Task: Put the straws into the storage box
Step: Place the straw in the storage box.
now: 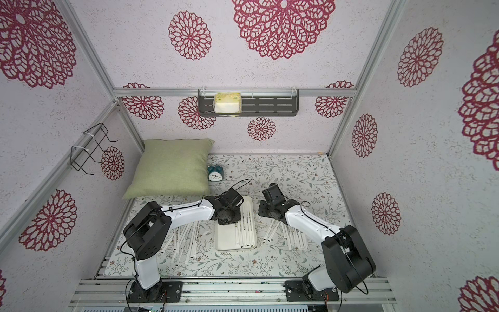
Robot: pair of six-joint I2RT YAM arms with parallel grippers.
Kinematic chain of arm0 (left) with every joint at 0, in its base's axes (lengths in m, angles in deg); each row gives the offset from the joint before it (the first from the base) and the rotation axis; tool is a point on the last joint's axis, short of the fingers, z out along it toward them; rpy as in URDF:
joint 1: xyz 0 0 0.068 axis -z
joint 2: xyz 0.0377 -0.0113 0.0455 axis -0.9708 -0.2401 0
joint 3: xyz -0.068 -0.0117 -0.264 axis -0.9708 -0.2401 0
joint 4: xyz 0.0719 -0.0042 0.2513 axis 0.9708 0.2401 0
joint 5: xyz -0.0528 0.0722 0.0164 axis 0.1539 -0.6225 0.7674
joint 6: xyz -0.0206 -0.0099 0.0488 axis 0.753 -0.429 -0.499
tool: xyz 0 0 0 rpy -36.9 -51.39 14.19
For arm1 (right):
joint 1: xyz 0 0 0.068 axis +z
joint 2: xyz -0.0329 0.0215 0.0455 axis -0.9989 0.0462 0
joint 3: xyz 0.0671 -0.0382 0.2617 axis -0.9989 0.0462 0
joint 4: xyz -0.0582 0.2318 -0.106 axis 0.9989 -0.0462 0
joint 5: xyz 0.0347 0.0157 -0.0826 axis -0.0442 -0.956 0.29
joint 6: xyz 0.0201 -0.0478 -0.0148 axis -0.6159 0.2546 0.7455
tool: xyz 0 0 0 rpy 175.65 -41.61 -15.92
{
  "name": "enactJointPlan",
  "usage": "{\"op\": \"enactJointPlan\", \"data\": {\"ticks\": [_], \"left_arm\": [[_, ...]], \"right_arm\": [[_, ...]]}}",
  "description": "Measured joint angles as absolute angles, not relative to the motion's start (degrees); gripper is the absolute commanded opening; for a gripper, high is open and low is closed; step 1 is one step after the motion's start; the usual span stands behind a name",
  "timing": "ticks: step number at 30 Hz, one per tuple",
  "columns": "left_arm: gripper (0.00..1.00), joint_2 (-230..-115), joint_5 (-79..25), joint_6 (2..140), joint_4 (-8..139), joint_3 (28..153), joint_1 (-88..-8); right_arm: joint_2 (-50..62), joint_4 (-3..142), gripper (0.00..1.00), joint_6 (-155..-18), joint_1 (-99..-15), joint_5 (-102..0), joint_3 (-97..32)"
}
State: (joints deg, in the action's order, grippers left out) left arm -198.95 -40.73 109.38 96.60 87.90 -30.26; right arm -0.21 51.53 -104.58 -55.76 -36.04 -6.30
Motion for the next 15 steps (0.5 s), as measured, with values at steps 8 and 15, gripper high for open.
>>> {"op": "enactJointPlan", "data": {"ticks": [8, 15], "left_arm": [[0.16, -200.04, -39.68, 109.25, 96.38, 89.12, -30.24], [0.19, -200.04, -39.33, 108.9, 96.01, 90.11, -30.24]], "right_arm": [[-0.21, 51.74, 0.39, -104.53, -55.85, -36.06, -6.3], [-0.21, 51.74, 0.39, -104.42, -55.85, -36.06, -6.3]]}}
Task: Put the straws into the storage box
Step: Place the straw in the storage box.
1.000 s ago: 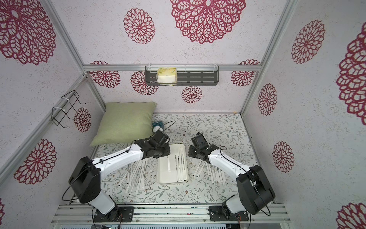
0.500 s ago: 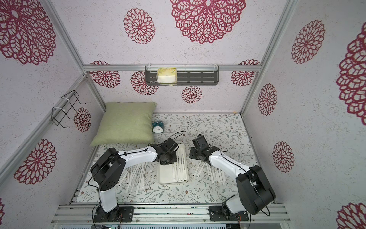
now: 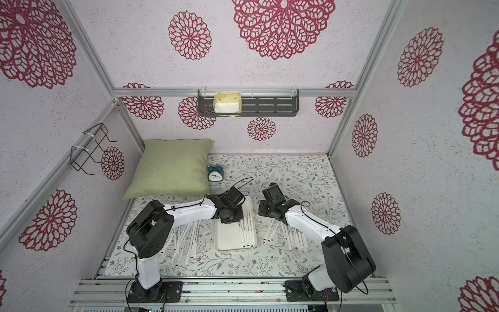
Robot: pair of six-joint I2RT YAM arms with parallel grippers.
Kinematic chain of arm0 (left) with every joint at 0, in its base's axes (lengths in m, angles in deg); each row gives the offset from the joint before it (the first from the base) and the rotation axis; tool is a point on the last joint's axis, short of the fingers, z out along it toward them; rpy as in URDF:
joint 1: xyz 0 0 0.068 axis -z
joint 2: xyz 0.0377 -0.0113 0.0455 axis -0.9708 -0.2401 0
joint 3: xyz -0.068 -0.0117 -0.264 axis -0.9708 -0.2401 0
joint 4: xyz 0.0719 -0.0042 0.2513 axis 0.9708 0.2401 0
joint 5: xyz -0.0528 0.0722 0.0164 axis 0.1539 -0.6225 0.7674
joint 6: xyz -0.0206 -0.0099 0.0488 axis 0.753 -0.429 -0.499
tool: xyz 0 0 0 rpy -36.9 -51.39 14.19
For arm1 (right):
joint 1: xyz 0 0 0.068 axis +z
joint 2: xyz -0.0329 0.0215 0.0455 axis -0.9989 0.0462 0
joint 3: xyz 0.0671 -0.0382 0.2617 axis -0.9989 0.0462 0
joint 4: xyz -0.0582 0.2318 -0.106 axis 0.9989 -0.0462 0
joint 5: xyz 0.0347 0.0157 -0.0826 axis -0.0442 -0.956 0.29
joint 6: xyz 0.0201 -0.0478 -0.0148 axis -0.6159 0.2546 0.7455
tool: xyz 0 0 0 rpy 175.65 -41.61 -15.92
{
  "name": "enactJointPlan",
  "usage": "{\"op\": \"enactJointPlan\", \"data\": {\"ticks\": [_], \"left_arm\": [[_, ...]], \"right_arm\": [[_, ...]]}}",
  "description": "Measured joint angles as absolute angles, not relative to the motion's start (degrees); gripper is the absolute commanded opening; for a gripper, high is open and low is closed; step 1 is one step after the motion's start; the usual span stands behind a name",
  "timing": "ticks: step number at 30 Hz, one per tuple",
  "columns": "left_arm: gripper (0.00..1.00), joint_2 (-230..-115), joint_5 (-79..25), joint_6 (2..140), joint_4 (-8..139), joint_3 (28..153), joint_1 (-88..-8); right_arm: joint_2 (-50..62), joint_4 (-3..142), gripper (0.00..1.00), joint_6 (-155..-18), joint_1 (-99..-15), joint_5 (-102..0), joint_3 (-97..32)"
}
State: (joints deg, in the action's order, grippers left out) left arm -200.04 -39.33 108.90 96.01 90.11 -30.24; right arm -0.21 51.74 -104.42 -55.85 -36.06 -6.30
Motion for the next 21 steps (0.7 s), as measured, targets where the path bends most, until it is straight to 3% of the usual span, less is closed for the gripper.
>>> {"op": "enactJointPlan", "data": {"ticks": [8, 12, 15, 21], "left_arm": [[0.18, -200.04, -39.33, 108.73, 96.07, 90.13, -30.24], [0.23, -200.04, -39.39, 108.35, 96.64, 90.13, -30.24], [0.31, -199.48, -39.66, 107.52, 97.86, 90.13, -30.24], [0.63, -187.74, -45.21, 104.84, 105.97, 89.26, -30.42]], "right_arm": [[-0.21, 51.74, 0.38, -104.12, -55.87, -36.06, -6.3], [-0.21, 51.74, 0.38, -104.12, -55.87, -36.06, -6.3], [-0.21, 51.74, 0.38, -104.12, -55.87, -36.06, -6.3], [-0.58, 51.68, 0.38, -104.12, -55.87, -36.06, -6.3]]}}
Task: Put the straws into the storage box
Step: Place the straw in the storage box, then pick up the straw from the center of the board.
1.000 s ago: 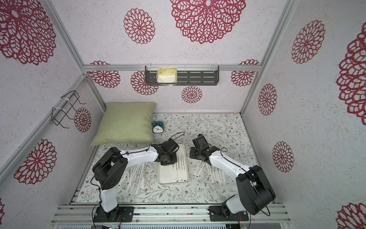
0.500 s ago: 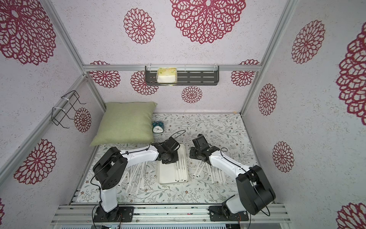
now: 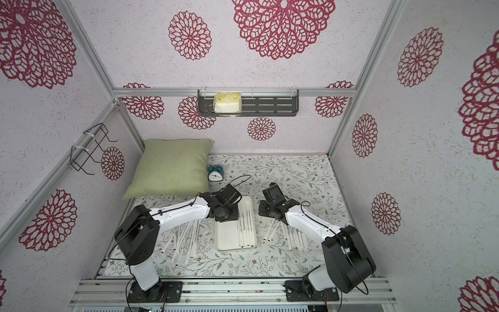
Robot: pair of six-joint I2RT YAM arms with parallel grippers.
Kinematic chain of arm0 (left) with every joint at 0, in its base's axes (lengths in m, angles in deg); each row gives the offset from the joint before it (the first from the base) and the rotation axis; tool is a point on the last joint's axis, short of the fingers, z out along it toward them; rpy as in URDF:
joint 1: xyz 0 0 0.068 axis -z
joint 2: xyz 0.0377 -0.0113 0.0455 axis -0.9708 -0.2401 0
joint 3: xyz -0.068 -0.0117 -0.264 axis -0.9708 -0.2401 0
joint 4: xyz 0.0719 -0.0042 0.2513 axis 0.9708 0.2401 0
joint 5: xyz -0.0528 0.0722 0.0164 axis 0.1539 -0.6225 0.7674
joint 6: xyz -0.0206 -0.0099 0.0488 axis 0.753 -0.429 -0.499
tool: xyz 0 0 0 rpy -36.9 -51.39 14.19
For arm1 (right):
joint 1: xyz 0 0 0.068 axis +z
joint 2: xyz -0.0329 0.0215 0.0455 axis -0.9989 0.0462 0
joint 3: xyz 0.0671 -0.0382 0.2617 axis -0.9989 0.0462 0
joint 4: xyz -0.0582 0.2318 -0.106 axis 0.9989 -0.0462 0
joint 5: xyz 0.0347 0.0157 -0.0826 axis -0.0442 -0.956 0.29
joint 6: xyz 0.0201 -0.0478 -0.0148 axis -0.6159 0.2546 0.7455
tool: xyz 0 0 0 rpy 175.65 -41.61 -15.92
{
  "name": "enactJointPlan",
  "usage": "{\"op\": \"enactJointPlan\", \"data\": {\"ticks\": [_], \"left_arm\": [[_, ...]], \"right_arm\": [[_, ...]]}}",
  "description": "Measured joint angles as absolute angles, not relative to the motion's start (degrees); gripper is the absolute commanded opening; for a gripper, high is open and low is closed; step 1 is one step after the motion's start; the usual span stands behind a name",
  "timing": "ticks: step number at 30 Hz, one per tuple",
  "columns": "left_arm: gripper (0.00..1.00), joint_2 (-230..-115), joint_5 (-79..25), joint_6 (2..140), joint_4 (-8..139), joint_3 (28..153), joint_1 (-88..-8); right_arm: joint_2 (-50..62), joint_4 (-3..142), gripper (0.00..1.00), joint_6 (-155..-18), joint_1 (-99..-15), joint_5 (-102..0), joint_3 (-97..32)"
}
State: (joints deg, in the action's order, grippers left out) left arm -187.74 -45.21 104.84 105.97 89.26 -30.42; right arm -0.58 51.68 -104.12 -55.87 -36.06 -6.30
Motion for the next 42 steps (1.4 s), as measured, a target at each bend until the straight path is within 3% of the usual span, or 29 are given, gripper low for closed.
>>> {"op": "enactJointPlan", "data": {"ticks": [4, 8, 10, 26, 35, 42], "left_arm": [[0.62, -173.33, -47.11, 102.56, 106.5, 80.86, -34.02], [0.41, -170.49, -46.37, 99.57, 107.22, 71.99, -40.6], [0.38, -172.48, -45.38, 98.15, 107.76, 69.06, -42.04], [0.34, -179.3, -45.69, 95.13, 108.03, 67.4, -43.4], [0.26, -180.44, -45.64, 94.85, 106.34, 65.54, -44.08], [0.09, -180.44, -45.16, 94.63, 105.43, 65.61, -44.08]], "right_arm": [[-1.52, 51.74, 0.38, -104.16, -55.23, -35.98, -6.3], [-1.52, 51.79, 0.38, -104.18, -53.2, -35.71, -6.3], [-1.37, 51.85, 0.38, -104.18, -51.96, -35.63, -6.32], [-0.54, 51.92, 0.39, -104.64, -50.01, -35.32, -6.34], [-0.5, 51.7, 0.49, -104.66, -50.21, -34.23, -6.34], [-0.52, 51.39, 0.65, -104.66, -53.68, -34.58, -6.34]]}}
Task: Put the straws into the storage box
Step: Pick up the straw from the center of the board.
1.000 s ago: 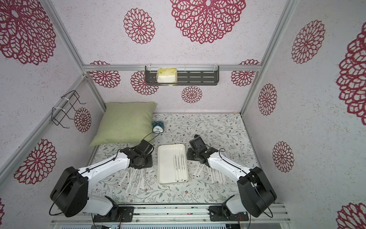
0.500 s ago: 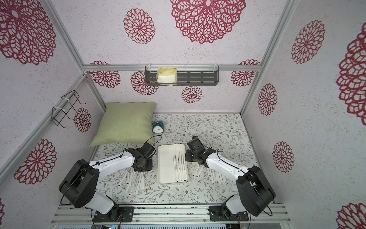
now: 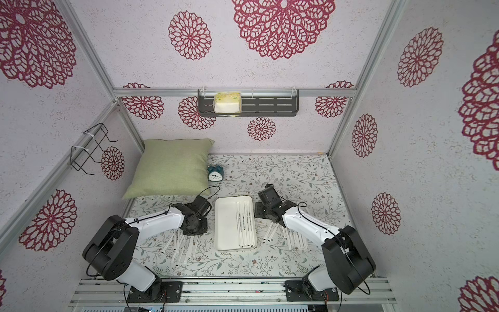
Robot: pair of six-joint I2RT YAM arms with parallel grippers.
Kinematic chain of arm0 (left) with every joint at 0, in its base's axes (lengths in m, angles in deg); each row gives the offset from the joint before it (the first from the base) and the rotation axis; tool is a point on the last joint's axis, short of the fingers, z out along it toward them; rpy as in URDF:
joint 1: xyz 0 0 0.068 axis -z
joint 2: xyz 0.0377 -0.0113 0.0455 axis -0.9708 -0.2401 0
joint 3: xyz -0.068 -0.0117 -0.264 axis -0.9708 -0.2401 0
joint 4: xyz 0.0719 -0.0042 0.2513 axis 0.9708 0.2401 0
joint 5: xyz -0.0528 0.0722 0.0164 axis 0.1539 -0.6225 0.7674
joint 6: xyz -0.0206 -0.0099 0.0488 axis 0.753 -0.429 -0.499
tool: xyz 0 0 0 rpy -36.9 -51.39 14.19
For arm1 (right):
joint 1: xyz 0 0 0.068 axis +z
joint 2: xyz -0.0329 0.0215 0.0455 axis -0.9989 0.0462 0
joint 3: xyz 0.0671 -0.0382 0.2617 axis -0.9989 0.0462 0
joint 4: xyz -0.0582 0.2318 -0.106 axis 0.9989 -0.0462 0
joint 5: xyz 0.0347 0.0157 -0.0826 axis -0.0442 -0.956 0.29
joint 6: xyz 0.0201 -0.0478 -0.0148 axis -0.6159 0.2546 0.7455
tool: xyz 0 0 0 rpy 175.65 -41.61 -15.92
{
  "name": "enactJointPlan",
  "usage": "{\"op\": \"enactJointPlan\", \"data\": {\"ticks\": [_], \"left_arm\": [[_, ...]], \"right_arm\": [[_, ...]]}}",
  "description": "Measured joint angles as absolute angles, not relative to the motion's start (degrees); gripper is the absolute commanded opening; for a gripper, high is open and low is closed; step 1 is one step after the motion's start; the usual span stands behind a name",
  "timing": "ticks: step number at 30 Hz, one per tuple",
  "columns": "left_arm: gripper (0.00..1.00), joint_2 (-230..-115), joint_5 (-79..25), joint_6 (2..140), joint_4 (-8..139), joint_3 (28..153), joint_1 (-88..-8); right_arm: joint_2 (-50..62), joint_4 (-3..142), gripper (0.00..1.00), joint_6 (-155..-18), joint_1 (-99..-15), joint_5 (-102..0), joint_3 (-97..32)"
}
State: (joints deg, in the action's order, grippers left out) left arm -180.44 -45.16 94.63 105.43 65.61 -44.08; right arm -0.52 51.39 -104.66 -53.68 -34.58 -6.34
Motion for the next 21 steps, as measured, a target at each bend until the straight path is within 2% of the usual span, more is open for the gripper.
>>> {"op": "enactJointPlan", "data": {"ticks": [5, 12, 17, 21], "left_arm": [[0.02, -180.22, -44.99, 94.45, 105.84, 66.31, -44.08], [0.03, -174.93, -45.29, 96.95, 110.04, 70.59, -42.98], [0.03, -173.16, -46.06, 102.78, 110.63, 80.82, -36.67], [0.03, -177.53, -45.62, 106.19, 107.96, 86.74, -32.67]], "right_arm": [[-0.39, 47.83, 0.65, -104.51, -56.92, -34.58, -8.31], [-0.32, 45.21, 0.6, -103.57, -58.08, -34.82, -10.1], [-0.17, 43.24, 0.58, -103.55, -58.08, -35.02, -10.1], [0.73, 42.19, 0.54, -103.57, -57.9, -34.93, -10.08]]}}
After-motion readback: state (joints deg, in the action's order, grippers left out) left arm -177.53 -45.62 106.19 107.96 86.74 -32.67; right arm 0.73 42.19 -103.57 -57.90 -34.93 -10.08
